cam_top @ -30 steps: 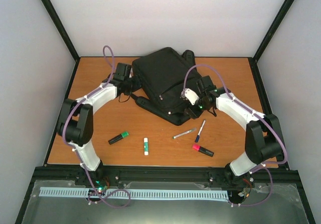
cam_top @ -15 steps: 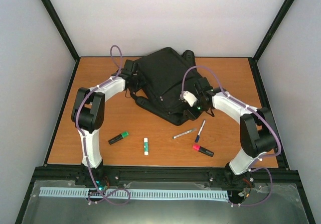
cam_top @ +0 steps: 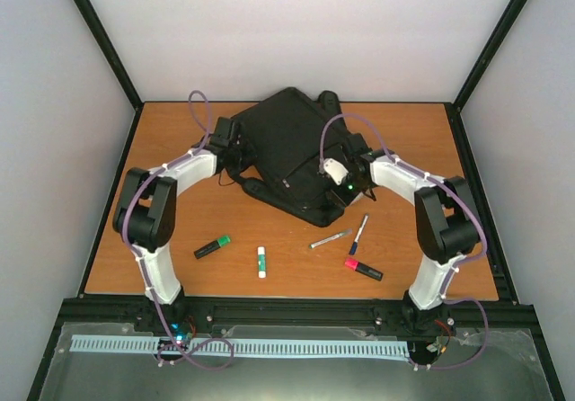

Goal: Pack the student bag
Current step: Adjust the student bag at the center of the board.

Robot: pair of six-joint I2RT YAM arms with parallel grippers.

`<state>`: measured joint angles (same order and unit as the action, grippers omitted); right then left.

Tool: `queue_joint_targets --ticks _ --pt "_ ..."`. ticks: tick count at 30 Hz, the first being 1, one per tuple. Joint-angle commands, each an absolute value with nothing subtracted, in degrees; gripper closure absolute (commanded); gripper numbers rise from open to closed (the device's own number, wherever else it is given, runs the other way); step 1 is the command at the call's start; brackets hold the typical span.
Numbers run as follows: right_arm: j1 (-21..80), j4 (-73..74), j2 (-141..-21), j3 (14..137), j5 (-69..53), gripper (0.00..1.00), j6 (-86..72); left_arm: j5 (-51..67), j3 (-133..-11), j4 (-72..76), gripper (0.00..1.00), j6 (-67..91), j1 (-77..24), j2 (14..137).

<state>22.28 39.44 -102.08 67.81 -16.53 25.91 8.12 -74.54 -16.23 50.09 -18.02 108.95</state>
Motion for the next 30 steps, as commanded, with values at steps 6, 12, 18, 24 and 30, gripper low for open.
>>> queue_joint_targets --ticks 6,12,18,24,30 --pt "19.8 38.4 -112.6 81.6 -11.3 0.47 24.6 7.4 -56.6 -11.5 0.99 58.8 -19.0 94.9" --pt "18.4 39.0 -118.9 89.1 -10.3 0.47 23.1 4.3 -51.1 -11.7 0.99 61.1 -22.5 88.9" --pt "15.5 39.7 -113.5 86.3 -10.0 0.46 22.9 5.1 -49.1 -16.7 0.20 57.7 -22.9 83.9" --pt "10.1 40.4 -104.1 78.1 -9.4 0.44 24.6 10.4 -46.9 -17.8 0.00 49.7 -22.9 77.1" --pt "9.3 39.7 -94.7 68.9 -10.5 0.43 27.0 5.4 -52.9 -22.1 0.00 38.1 -25.2 72.5"
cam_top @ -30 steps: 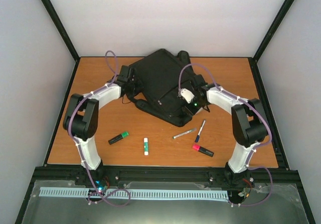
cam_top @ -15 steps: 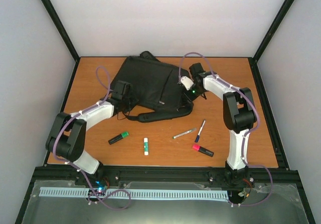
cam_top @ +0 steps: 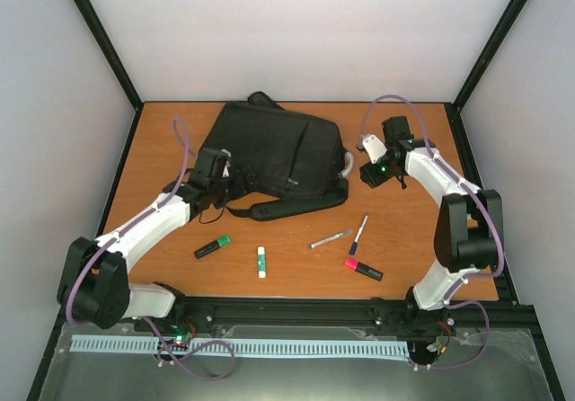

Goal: Pack the student bag
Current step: Adjust the student bag at the center of the board, then zip the student bag at the center of the board.

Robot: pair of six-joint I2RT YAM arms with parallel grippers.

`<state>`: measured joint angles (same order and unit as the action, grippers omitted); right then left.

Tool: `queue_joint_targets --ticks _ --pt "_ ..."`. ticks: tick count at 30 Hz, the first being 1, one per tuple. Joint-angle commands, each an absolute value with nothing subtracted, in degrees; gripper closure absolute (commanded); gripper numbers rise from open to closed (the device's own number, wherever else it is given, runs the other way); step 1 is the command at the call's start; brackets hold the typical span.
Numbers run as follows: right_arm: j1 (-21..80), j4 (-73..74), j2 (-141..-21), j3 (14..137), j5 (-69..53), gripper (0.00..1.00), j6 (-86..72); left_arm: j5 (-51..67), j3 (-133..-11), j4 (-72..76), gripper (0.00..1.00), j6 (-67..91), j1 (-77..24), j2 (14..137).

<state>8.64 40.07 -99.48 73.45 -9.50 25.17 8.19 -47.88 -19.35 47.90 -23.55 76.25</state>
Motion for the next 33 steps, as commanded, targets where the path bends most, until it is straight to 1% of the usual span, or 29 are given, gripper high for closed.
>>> queue_joint_targets --ticks 1,6,8,9,10,11,12,13,14,15,17,18,19,22,27,29,30,33 --pt "9.3 39.8 -93.3 68.0 -11.3 0.44 27.0 4.6 -53.6 -21.6 0.00 36.9 -25.3 72.0" --pt "9.2 42.1 -86.1 67.0 -16.9 0.44 26.2 1.7 -57.5 -17.1 0.00 32.2 -26.1 69.7" --pt "9.2 41.7 -82.0 66.6 -19.0 0.43 25.1 -6.1 -60.7 -18.8 0.00 30.2 -27.3 70.7" --pt "9.2 40.9 -79.9 66.0 -19.5 0.40 24.3 -12.0 -63.0 -21.1 0.00 30.4 -27.3 73.2" --pt "9.2 40.0 -78.3 65.4 -19.9 0.33 23.5 -19.0 -66.0 -24.3 0.00 32.0 -27.3 76.5" --pt "9.3 39.0 -77.1 64.5 -20.5 0.22 22.8 -22.1 -69.5 -25.8 0.00 30.3 -27.1 80.5" --pt "9.2 38.0 -76.5 63.4 -21.5 0.11 22.3 -19.0 -72.6 -25.6 0.00 24.3 -26.5 84.6" --pt "9.2 37.2 -76.5 62.7 -22.8 0.08 22.3 -17.7 -75.6 -25.6 0.00 21.9 -26.5 88.3" --pt "9.2 37.3 -77.0 62.5 -23.8 0.08 22.3 -16.2 -76.9 -24.3 0.02 22.2 -26.5 90.2" --pt "9.2 38.0 -78.0 62.7 -24.6 0.09 22.3 -12.4 -76.0 -19.7 0.08 21.6 -26.7 90.6" --pt "9.1 39.6 -79.1 63.6 -26.1 0.13 22.9 -4.2 -73.3 -11.7 0.22 18.2 -27.9 90.4" --pt "9.1 40.2 -79.1 63.6 -26.6 0.16 23.5 0.1 -72.8 -9.5 0.30 15.3 -28.8 90.6" --pt "9.1 40.3 -78.7 63.0 -27.0 0.18 24.0 2.7 -72.9 -8.8 0.35 12.7 -29.8 91.1" --pt "9.1 38.6 -76.7 59.8 -25.0 0.23 23.8 3.9 -73.4 -10.1 0.45 2.8 -35.0 93.2" --pt "9.0 36.0 -76.3 55.8 -22.4 0.28 22.2 2.2 -71.5 -12.8 0.44 -8.6 -43.1 95.6" --pt "8.7 35.6 -76.4 55.3 -21.9 0.29 22.1 1.9 -71.0 -13.0 0.39 -11.1 -45.2 96.4" --pt "8.5 35.2 -76.4 55.1 -21.7 0.29 22.0 2.0 -71.0 -13.2 0.37 -12.2 -46.1 96.9" --pt "7.9 34.6 -76.7 54.9 -21.7 0.29 21.7 -0.5 -71.5 -13.9 0.37 -15.9 -48.6 99.1"
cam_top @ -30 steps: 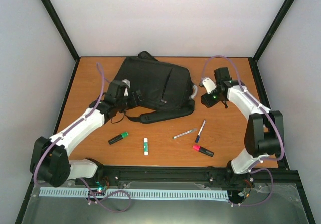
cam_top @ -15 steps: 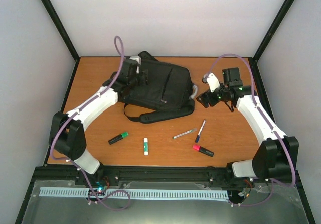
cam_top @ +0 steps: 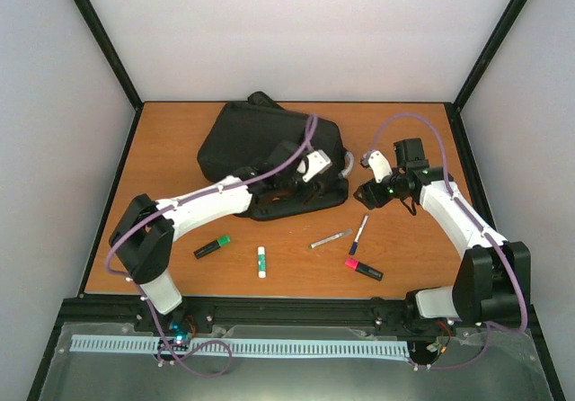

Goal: Pack the student bag
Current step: Zip the student bag at the center of the board.

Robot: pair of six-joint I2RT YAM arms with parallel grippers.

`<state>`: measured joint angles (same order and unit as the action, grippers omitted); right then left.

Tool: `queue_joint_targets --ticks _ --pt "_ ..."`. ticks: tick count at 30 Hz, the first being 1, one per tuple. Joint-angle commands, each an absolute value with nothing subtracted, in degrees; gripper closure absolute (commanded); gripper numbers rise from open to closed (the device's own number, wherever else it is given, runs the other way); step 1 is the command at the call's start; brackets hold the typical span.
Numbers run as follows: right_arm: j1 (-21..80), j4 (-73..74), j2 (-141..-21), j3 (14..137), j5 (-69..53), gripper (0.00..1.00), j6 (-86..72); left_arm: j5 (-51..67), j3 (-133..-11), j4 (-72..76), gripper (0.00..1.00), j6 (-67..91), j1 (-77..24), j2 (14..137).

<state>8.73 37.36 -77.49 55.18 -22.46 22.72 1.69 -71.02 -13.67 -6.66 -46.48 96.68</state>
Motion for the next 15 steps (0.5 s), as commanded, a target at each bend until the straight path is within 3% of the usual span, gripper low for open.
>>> queue_joint_targets --ticks 1,12,15 --pt "7.8 34.6 -76.9 54.9 -21.8 0.30 21.6 -1.6 -71.6 -14.0 0.37 -17.1 -49.5 100.0" --pt "7.2 33.8 -78.1 54.4 -20.7 0.31 21.7 -13.4 -73.6 -14.4 0.43 -26.3 -52.3 106.6" --pt "7.2 33.7 -78.7 54.5 -20.5 0.31 21.6 -17.6 -73.4 -12.1 0.50 -26.9 -52.3 108.1"
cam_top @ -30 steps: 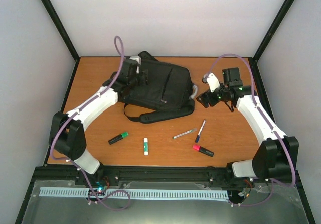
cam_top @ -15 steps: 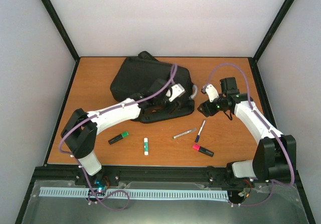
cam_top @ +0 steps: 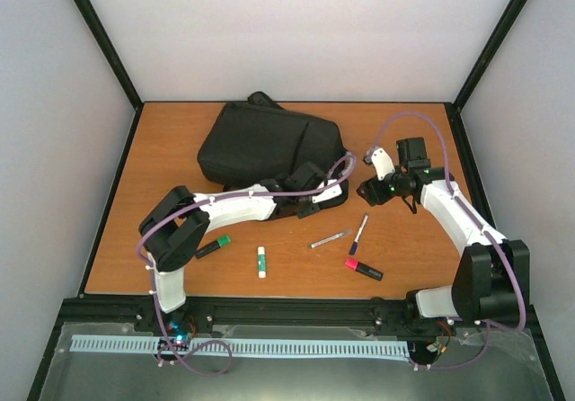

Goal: Pack the student bag
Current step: Zip the student bag at the center of the board.

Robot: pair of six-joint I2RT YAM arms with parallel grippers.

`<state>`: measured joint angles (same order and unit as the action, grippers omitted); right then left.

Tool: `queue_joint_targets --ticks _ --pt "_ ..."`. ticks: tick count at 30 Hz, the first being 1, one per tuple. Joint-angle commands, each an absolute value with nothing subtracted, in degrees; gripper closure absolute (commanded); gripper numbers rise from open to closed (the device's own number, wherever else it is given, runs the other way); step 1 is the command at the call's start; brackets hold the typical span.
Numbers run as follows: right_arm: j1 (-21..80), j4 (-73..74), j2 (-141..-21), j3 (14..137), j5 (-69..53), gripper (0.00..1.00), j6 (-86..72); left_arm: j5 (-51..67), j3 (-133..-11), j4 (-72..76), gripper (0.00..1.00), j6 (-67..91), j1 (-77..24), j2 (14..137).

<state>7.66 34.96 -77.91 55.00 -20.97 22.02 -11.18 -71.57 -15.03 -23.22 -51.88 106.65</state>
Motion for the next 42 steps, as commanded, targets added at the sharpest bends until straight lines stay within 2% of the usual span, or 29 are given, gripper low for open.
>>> queue_joint_targets --ticks 1,8,13,17,24,34,42 --pt "7.2 33.8 -78.9 54.5 -20.7 0.31 21.6 -18.5 -73.5 -11.5 0.51 -26.9 -52.3 108.5" --pt "7.2 34.0 -79.9 54.6 -21.4 0.32 21.4 -22.4 -74.3 -7.6 0.59 -27.0 -52.2 109.6" --pt "7.2 34.3 -81.0 55.0 -20.4 0.32 20.5 -22.8 -75.7 -7.7 0.81 -28.3 -52.3 110.2" --pt "7.2 34.9 -80.9 55.3 -23.9 0.37 20.4 -19.4 -76.0 -8.1 0.98 -26.3 -52.3 108.1" --pt "7.8 34.4 -80.7 56.4 -33.8 0.46 19.8 -11.9 -77.1 -9.2 0.99 -17.7 -51.3 105.3" --pt "11.2 28.7 -83.2 57.3 -32.8 0.51 19.0 4.4 -77.5 -8.6 0.99 -5.0 -46.8 102.7" --pt "15.3 21.6 -87.8 57.2 -32.8 0.56 18.8 7.1 -77.3 -8.2 0.99 -0.9 -45.1 102.7"
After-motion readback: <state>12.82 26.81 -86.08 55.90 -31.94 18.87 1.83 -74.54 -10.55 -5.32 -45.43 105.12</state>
